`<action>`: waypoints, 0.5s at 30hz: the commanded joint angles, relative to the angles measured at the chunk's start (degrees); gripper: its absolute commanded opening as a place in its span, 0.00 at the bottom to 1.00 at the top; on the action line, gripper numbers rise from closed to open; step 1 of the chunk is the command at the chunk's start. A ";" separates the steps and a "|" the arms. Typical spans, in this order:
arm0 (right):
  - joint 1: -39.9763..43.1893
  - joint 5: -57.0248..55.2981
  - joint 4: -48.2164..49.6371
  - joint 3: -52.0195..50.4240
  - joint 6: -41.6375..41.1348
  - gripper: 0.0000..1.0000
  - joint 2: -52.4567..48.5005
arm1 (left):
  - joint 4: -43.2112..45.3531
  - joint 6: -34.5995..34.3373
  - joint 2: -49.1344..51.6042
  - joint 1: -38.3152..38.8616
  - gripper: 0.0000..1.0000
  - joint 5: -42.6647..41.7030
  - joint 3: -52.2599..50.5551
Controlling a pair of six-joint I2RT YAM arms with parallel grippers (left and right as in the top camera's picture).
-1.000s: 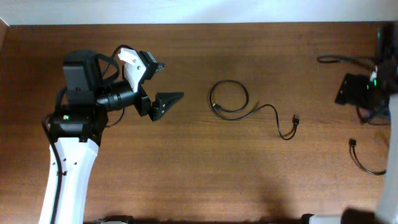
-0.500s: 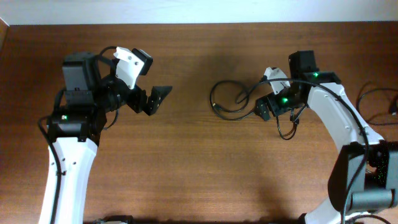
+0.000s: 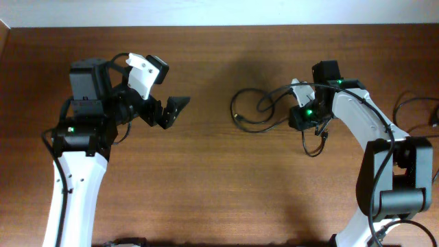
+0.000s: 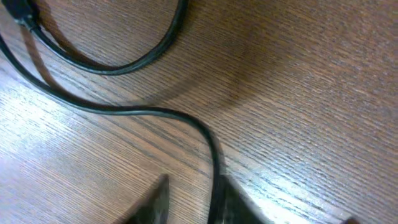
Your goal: Untangle cables
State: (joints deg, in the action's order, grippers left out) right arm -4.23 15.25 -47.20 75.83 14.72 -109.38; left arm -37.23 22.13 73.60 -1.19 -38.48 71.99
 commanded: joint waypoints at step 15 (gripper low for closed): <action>0.13 -6.51 -26.56 62.73 -15.82 0.04 -0.59 | -1.07 0.68 -0.17 -0.20 0.99 -1.36 0.04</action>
State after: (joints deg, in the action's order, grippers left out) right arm -4.23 14.59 -73.78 133.32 -0.27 -110.52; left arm -38.35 22.13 73.60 -1.19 -38.98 71.99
